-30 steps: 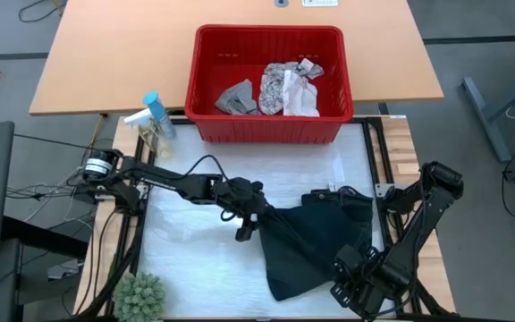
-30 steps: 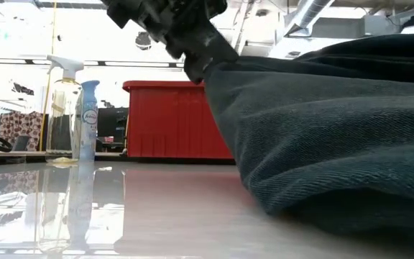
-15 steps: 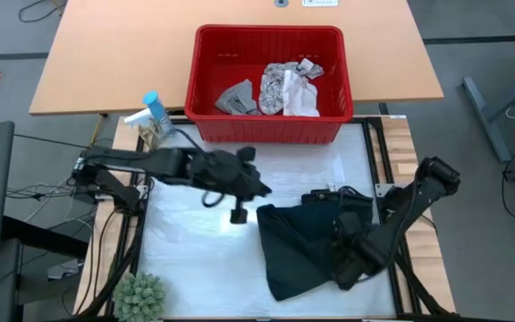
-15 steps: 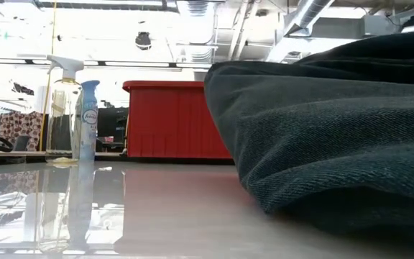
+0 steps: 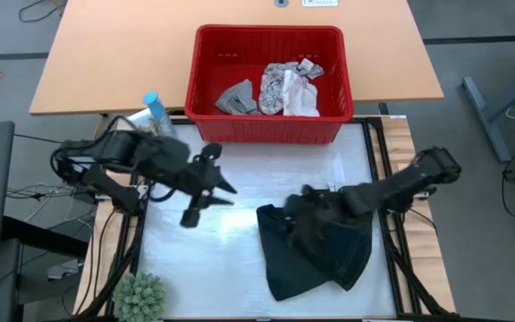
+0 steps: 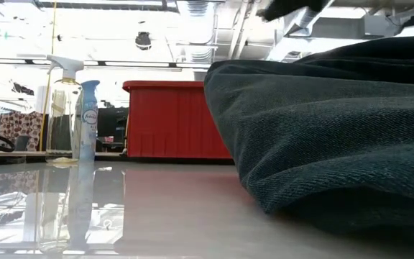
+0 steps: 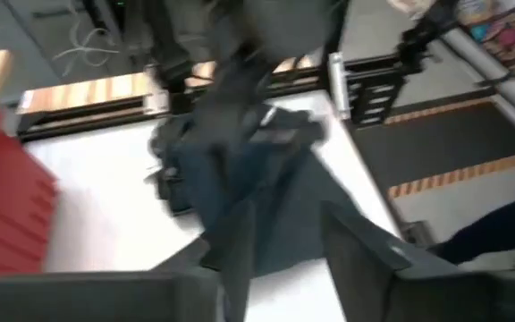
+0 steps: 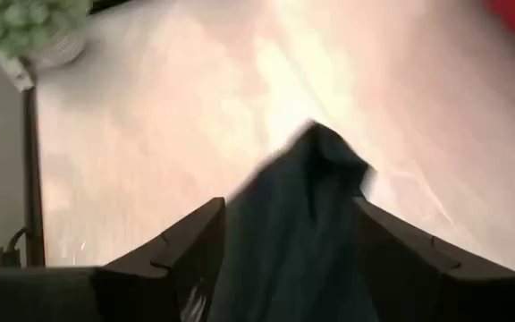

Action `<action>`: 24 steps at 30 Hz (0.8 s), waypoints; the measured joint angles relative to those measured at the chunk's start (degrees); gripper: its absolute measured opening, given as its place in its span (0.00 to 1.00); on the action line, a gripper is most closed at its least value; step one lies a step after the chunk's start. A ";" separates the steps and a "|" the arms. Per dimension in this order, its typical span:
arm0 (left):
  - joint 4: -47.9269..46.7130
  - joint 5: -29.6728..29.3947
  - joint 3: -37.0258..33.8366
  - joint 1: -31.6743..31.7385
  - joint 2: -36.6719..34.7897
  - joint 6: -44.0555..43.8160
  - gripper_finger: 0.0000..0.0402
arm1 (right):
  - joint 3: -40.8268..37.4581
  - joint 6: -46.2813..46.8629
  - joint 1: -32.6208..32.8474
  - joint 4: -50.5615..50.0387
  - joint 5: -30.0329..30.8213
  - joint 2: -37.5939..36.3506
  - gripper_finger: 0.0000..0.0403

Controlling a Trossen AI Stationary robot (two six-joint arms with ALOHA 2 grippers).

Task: Fold Laundry from Bin
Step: Fold the blue pants from the red laundry bin

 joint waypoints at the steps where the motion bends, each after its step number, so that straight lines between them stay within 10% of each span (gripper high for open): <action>1: -0.08 -0.41 -0.02 -1.07 -0.60 -1.26 0.35 | 0.00 -1.04 -1.40 0.56 -2.22 1.18 0.64; 13: -4.39 -11.38 -0.02 -10.15 -2.81 -9.04 0.55 | -0.02 -2.07 -8.19 1.45 -16.17 14.01 0.63; 20: -7.67 -12.30 -0.04 -10.50 -2.75 -15.82 0.55 | 2.08 -0.52 -7.22 -0.17 -17.57 17.53 0.10; 24: -8.67 -12.26 -0.04 -10.47 -2.78 -18.47 0.55 | 8.43 -2.56 -9.28 -0.49 -15.92 17.12 0.10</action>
